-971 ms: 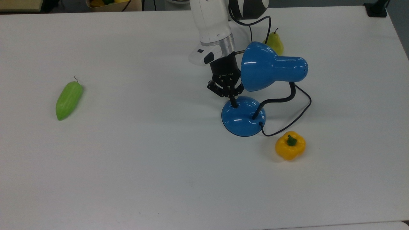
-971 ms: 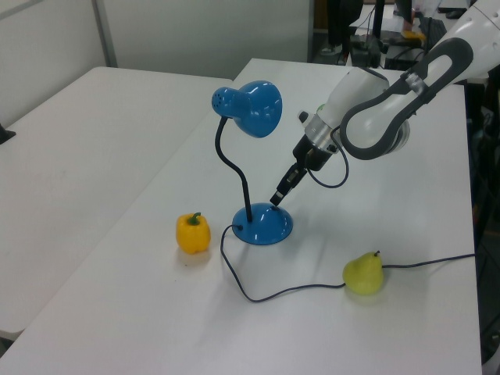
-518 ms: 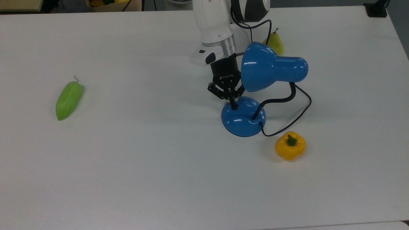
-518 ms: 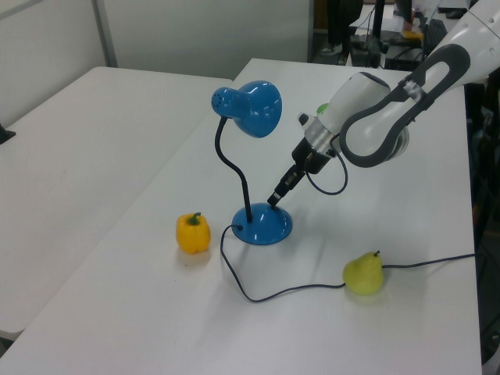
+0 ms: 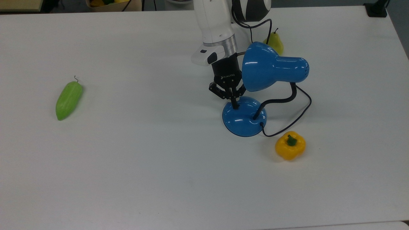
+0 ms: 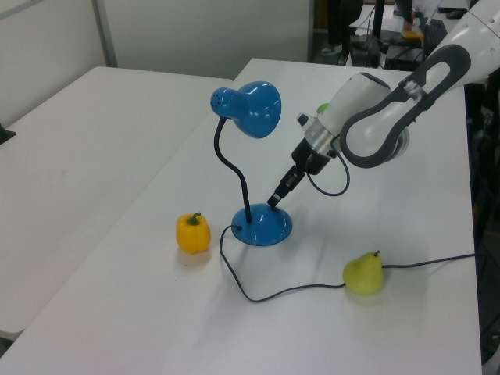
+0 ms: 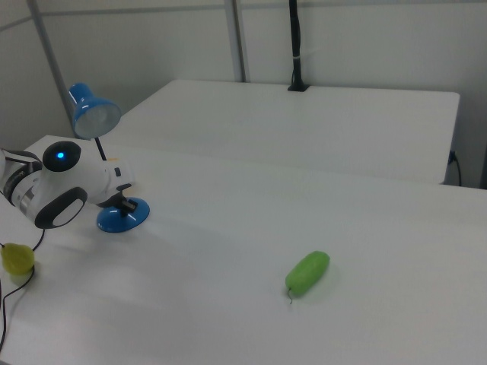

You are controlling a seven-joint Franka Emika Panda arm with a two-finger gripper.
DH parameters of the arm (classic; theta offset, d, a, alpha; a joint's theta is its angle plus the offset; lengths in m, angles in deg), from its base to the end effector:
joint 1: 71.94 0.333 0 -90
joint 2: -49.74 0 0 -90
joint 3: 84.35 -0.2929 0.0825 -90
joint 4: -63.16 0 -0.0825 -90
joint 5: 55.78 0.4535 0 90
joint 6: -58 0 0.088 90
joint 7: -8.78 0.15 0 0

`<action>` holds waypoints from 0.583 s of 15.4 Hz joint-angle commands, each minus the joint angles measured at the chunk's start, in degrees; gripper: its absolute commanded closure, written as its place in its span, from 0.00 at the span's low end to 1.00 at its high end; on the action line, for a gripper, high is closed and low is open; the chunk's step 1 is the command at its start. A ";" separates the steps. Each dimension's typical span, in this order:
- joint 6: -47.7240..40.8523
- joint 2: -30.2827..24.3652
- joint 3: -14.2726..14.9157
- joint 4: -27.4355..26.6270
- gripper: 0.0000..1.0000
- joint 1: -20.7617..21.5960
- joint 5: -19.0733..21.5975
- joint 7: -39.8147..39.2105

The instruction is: Turn on desk lamp

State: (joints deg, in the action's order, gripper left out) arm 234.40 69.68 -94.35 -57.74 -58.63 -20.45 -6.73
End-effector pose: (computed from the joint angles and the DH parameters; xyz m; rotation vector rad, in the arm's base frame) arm 0.6381 0.2264 0.2015 -2.7160 -0.0598 -0.7888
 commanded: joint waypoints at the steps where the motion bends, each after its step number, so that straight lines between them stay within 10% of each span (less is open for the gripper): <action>1: 1.23 -0.08 -0.81 -0.65 1.00 0.13 0.18 -3.90; 9: 1.23 0.36 -0.98 -0.83 1.00 0.13 0.00 -15.40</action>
State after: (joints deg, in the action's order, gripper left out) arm 234.46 69.67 -94.58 -57.72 -58.63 -20.46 -16.75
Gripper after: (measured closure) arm 0.991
